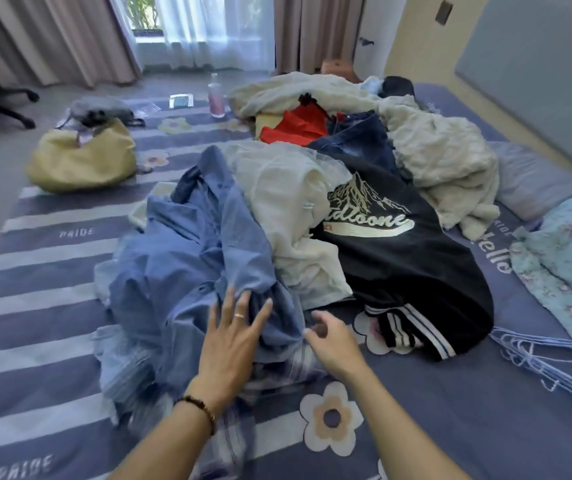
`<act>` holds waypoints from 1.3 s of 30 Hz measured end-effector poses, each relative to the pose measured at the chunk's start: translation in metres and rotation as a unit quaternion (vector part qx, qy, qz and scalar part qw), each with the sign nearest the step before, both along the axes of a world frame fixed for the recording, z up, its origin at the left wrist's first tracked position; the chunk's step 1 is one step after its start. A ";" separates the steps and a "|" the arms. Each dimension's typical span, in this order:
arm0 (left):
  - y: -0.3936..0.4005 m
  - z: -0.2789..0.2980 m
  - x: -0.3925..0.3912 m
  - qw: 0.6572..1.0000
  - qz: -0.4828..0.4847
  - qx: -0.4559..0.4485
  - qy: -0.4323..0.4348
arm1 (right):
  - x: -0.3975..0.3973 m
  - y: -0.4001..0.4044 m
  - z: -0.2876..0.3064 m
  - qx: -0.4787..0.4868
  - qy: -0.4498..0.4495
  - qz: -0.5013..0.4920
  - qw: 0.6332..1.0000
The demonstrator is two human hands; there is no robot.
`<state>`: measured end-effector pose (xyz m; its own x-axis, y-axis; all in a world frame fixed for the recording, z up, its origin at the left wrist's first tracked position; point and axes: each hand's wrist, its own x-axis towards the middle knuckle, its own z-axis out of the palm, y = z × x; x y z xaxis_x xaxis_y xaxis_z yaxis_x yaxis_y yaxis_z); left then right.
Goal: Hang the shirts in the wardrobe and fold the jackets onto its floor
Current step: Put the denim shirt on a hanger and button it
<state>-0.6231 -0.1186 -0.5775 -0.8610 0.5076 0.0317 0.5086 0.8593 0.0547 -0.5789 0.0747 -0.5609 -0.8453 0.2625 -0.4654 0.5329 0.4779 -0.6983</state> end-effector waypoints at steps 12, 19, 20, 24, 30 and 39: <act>-0.007 0.007 -0.057 0.927 0.057 0.236 -0.286 | -0.012 -0.046 -0.033 0.169 0.121 0.028 0.978; 0.021 0.095 -0.035 0.826 0.035 0.445 -0.344 | -0.004 -0.017 0.102 -0.212 0.170 -0.269 0.924; 0.024 0.116 -0.028 0.824 0.008 0.448 -0.346 | 0.004 -0.013 0.126 -0.228 0.188 -0.293 0.909; 0.034 0.180 -0.014 0.853 -0.092 0.429 -0.282 | 0.039 0.001 0.198 -0.213 0.222 -0.304 0.901; 0.067 0.277 0.011 0.875 -0.022 0.463 -0.141 | 0.096 0.027 0.294 -0.210 0.234 -0.344 0.885; 0.150 0.354 0.122 0.894 -0.231 0.357 -0.143 | 0.159 0.080 0.378 -0.241 0.330 -0.459 0.789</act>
<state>-0.5010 0.0312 -0.2232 -0.5893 0.7495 0.3016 0.6774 0.2550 0.6900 -0.4200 0.1545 -0.1829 -0.5026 0.8317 -0.2360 -0.0565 -0.3040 -0.9510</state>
